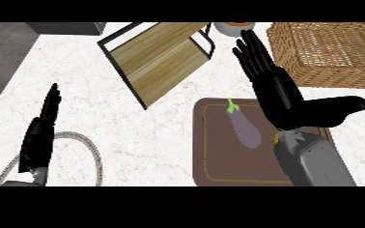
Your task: Pick the eggplant from the tray and place it in the tiered shelf
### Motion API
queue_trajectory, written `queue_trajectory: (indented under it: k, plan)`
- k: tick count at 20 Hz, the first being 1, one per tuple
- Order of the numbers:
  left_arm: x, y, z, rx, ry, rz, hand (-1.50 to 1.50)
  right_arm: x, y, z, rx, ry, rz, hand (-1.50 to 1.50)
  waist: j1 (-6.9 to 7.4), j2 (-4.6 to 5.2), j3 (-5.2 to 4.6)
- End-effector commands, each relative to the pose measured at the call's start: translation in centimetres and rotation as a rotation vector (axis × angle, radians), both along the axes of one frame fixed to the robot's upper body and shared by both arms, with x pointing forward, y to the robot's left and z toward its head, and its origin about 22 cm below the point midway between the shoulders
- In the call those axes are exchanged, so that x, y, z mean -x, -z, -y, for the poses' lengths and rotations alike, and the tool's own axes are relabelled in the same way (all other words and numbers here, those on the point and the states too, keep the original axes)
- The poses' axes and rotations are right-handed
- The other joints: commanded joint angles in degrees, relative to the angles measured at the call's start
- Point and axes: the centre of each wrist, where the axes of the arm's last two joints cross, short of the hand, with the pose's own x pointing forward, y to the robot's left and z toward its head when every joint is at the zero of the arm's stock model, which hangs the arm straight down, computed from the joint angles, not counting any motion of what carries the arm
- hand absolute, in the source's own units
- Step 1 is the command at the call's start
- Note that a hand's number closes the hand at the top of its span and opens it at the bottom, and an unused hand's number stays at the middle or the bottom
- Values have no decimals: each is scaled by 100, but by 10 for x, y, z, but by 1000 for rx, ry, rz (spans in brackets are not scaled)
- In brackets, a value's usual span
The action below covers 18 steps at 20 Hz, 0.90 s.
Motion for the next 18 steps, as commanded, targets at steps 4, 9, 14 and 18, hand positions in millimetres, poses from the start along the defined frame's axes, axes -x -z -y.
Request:
queue_trajectory:
  k: [4, 9, 14, 18]
  plan:
    - [4, 11, 17, 63, 132, -113, 0, -29, 15, 84, 671, 257, -325, -150, -229, 167, -134]
    - [13, 28, 42, 149, 251, -232, 0, -30, 24, 164, 1209, 557, -622, 150, -244, 226, -152]
    - [-7, 34, 59, 189, 319, -291, 0, -78, -13, 116, 1004, 368, -776, -150, -141, 119, -63]
    - [0, 26, 30, 194, 314, -305, 0, -86, -19, 84, 1022, 177, -733, -150, -114, 91, -58]
